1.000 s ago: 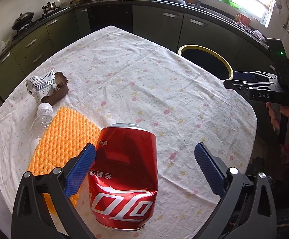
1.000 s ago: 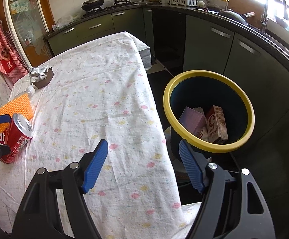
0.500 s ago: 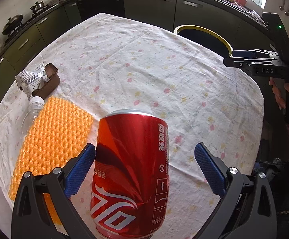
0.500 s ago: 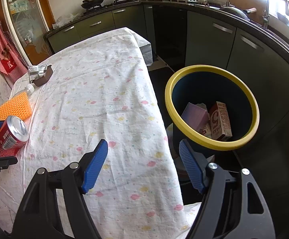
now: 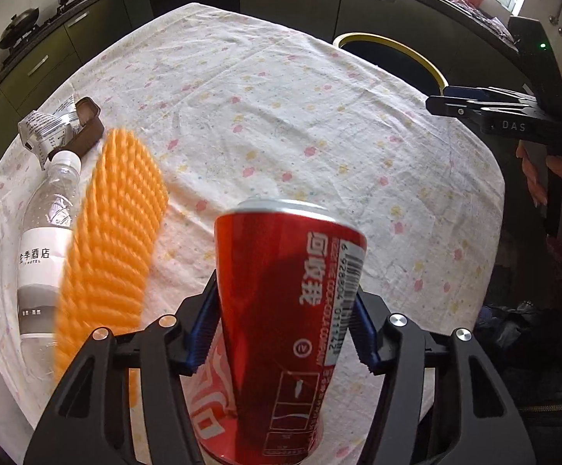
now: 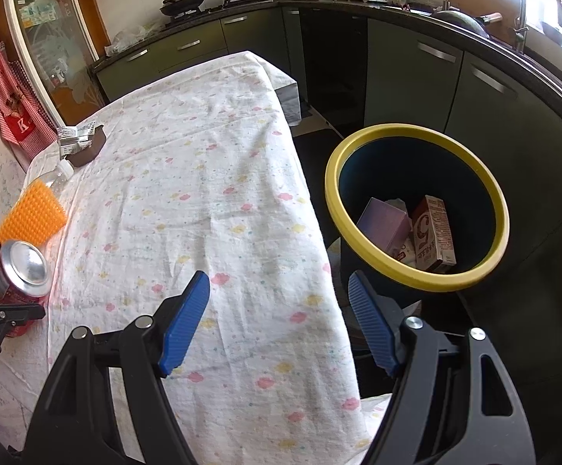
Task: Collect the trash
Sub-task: 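Carry the cola can over the bin and open the left tool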
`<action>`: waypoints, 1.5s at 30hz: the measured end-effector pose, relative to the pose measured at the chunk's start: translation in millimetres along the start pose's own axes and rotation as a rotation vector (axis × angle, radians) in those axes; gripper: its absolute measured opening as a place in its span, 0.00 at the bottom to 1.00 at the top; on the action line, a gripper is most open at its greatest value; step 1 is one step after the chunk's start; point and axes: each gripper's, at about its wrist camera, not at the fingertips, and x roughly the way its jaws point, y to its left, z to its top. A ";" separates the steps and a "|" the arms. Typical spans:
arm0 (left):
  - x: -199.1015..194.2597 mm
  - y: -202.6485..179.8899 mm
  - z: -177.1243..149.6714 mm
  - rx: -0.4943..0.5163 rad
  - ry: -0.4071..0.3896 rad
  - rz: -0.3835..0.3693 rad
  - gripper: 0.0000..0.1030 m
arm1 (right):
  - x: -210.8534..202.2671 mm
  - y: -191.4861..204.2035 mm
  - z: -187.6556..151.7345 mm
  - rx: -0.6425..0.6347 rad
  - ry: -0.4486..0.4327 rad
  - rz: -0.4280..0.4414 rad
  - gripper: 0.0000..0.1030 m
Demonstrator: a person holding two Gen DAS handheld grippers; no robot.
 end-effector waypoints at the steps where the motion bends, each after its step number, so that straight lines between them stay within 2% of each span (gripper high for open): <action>1: -6.8 -1.5 -0.1 0.000 -0.011 -0.013 0.57 | 0.0 -1.4 0.2 0.002 0.000 0.001 0.68; 4: -29.2 -5.3 -1.3 0.006 -0.054 -0.051 0.56 | 0.7 -4.0 0.4 0.009 0.000 0.004 0.68; 13: -66.9 -16.0 10.9 0.015 -0.170 -0.063 0.55 | 2.8 -2.8 -1.2 0.007 0.001 0.027 0.68; 19: -64.4 -28.9 45.2 0.035 -0.209 -0.085 0.55 | -7.8 -18.6 0.5 0.034 -0.025 0.016 0.68; 23: -56.2 -45.7 79.2 0.060 -0.223 -0.110 0.55 | -16.8 -41.1 1.5 0.070 -0.046 -0.008 0.68; 27: -41.2 -73.8 128.3 0.122 -0.232 -0.133 0.55 | -27.0 -72.4 -0.6 0.134 -0.073 -0.039 0.68; 31: -17.7 -106.3 194.9 0.182 -0.222 -0.168 0.55 | -35.8 -105.9 -4.6 0.210 -0.099 -0.067 0.68; 37: 49.3 -158.6 292.1 0.221 -0.181 -0.199 0.55 | -34.2 -140.9 -17.8 0.292 -0.088 -0.090 0.68; 40: 93.1 -180.5 322.7 0.228 -0.133 -0.166 0.56 | -31.4 -151.6 -25.9 0.320 -0.074 -0.101 0.68; 41: 107.3 -186.5 330.3 0.224 -0.111 -0.142 0.58 | -30.3 -154.0 -27.6 0.328 -0.068 -0.103 0.68; 42: 118.0 -191.1 333.9 0.222 -0.096 -0.119 0.66 | -30.0 -156.2 -28.9 0.334 -0.064 -0.105 0.68; 45: 122.3 -198.3 338.4 0.216 -0.100 -0.097 0.67 | -29.2 -159.5 -31.8 0.343 -0.060 -0.107 0.68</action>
